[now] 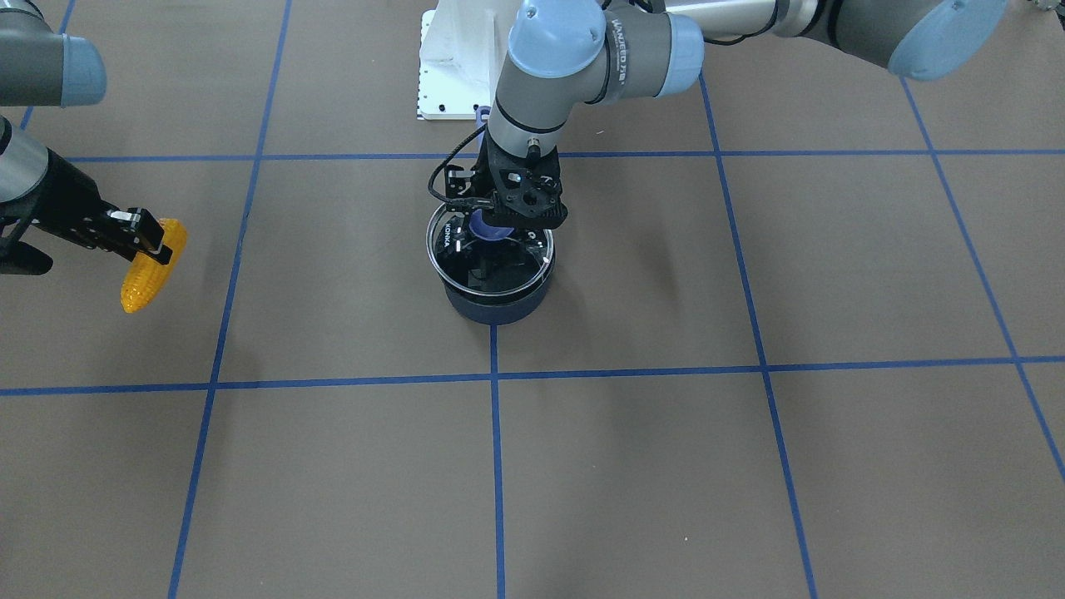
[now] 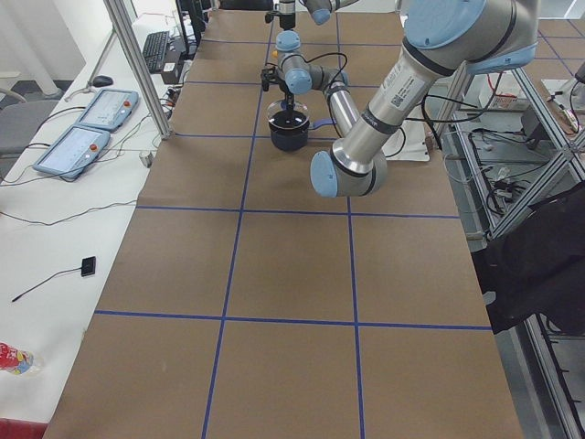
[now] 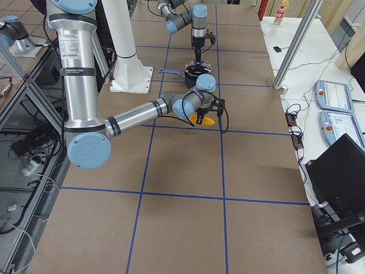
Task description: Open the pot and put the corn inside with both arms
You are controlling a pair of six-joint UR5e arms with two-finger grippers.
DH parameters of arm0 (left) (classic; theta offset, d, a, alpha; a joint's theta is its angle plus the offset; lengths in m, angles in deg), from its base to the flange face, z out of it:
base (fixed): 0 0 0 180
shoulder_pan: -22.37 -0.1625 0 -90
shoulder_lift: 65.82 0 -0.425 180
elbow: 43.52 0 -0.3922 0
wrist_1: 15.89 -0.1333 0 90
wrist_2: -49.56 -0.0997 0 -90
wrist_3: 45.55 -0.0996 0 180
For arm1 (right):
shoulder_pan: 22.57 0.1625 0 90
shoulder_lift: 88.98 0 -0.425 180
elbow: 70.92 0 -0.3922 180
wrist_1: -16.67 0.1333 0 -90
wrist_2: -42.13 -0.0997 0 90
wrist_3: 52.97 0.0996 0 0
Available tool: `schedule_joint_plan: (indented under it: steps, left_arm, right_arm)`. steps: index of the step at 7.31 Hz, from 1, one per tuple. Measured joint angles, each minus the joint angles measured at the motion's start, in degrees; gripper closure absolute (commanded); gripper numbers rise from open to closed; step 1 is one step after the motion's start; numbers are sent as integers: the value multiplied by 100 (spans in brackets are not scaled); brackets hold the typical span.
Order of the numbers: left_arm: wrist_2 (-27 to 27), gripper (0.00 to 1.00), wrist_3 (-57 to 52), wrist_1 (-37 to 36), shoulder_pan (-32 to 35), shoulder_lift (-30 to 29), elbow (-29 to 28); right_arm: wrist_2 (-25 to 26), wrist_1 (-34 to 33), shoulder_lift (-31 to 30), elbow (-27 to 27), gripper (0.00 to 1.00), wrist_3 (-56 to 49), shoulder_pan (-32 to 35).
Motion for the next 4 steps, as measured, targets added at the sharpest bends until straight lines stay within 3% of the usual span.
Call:
schedule_joint_plan:
  steps: [4]
  left_arm:
    - [708,51,-2000,-68,1055,1876,1245]
  right_arm:
    - [543,-551,1632,-10,79,2099,-903]
